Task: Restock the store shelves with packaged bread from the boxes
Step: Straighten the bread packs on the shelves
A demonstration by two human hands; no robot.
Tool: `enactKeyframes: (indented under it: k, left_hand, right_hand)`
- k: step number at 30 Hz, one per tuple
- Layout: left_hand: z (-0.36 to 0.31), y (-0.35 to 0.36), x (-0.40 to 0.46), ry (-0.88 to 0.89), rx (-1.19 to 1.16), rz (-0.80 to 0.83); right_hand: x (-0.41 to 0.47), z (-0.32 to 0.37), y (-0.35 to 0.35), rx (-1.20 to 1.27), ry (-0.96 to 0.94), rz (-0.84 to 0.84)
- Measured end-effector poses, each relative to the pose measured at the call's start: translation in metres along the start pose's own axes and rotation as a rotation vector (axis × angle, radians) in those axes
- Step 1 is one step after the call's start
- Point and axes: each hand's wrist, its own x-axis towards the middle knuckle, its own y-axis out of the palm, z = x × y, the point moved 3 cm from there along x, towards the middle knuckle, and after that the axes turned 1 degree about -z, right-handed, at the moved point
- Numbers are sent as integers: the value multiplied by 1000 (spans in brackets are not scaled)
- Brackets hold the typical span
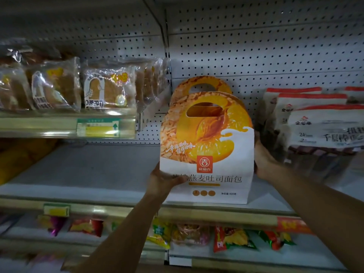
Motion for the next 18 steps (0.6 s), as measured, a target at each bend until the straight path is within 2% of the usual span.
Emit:
enactKeyframes:
  k: [1, 4, 7, 9, 14, 18]
  left_hand:
    - [0, 1, -1, 0, 8, -6]
    - [2, 1, -1, 19, 36, -9]
    - [3, 2, 1, 31, 34, -12]
    - [3, 3, 6, 36, 51, -18]
    - [5, 5, 18, 36, -19, -30]
    - [7, 6, 6, 51, 58, -30]
  right_hand:
    - [3, -6, -1, 30, -15, 1]
    - [-15, -28, -4, 112, 9, -142]
    - [-45, -45, 9, 118, -121, -100]
    - [-41, -50, 13, 123, -159, -131]
    - [-34, -37, 20, 193, -194, -205]
    - [-39, -44, 18, 154, -219, -140]
